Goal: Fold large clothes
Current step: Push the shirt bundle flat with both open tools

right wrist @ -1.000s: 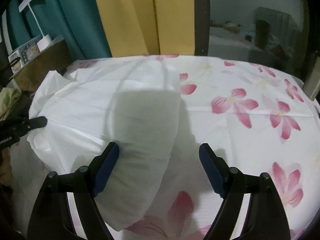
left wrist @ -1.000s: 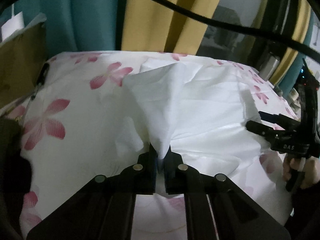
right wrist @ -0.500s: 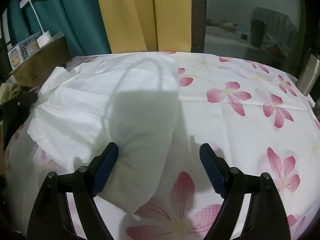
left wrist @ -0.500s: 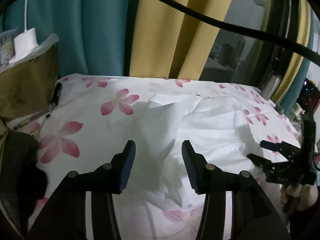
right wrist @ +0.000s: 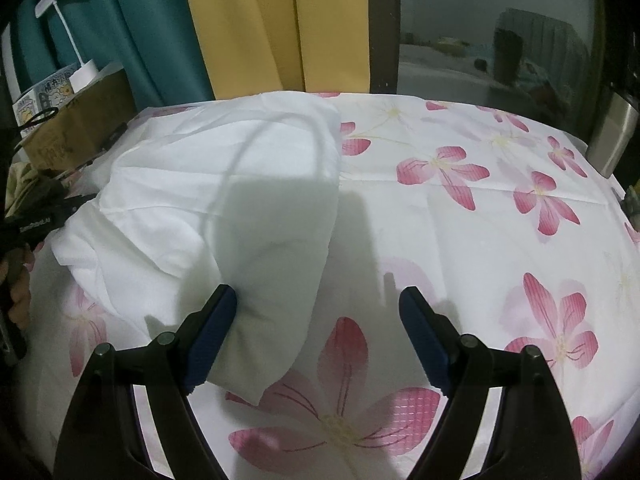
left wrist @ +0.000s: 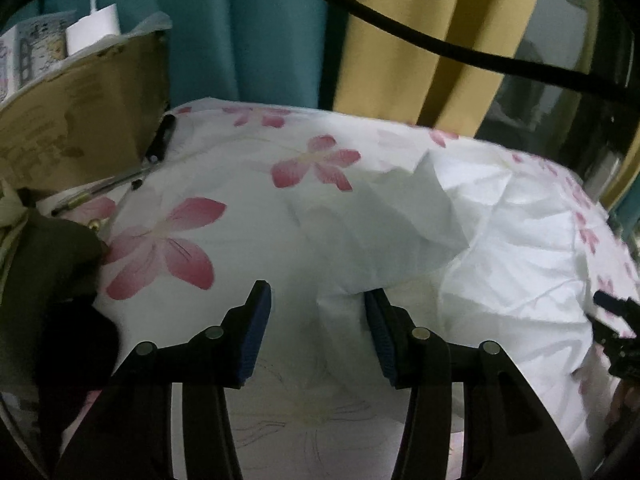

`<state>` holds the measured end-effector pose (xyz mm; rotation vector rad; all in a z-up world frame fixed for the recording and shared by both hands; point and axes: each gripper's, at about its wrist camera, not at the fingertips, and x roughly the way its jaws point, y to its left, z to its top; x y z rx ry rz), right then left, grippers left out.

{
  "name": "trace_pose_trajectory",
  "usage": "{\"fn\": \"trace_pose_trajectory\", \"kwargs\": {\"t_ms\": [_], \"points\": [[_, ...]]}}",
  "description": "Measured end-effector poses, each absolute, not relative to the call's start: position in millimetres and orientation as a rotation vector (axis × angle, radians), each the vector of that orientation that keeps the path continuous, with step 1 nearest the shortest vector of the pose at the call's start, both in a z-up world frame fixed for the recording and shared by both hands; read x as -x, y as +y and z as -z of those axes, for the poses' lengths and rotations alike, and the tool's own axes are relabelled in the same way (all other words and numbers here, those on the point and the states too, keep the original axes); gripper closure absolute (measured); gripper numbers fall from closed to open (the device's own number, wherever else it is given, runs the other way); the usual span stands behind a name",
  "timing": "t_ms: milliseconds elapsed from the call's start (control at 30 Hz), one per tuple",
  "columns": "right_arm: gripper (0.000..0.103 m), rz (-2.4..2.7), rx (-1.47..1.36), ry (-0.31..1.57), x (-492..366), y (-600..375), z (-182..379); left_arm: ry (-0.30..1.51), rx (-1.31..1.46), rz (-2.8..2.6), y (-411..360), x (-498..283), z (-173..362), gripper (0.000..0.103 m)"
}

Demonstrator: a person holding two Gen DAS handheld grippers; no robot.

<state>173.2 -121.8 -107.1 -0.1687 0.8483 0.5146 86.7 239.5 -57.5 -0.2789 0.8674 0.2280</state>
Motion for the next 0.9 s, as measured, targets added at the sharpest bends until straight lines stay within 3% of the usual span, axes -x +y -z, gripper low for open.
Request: {"fn": "trace_pose_trajectory", "kwargs": {"t_ms": [133,233,333,533,733,900], "points": [[0.020,-0.515,0.176,0.830,-172.0,-125.0,99.7,0.780,0.324,-0.204,243.8,-80.9,35.8,0.052],[0.020,-0.510,0.176,0.812,-173.3,-127.5,91.3,0.726,0.355,-0.155,239.5,-82.7,21.0,0.039],[0.020,-0.501,0.173,0.794,-177.5,-129.4,82.5,0.721,0.364,-0.097,230.3,-92.5,15.7,0.037],[0.020,-0.492,0.174,0.771,-188.5,-129.8,71.9,0.815,0.371,-0.044,211.8,-119.1,38.9,0.036],[0.020,-0.504,0.182,0.779,-200.4,-122.7,73.6,0.913,0.374,-0.052,213.6,-131.4,75.2,0.024],[0.020,-0.512,0.185,0.801,-210.8,-115.8,80.6,0.906,0.370,-0.108,229.6,-132.9,78.4,0.022]]}}
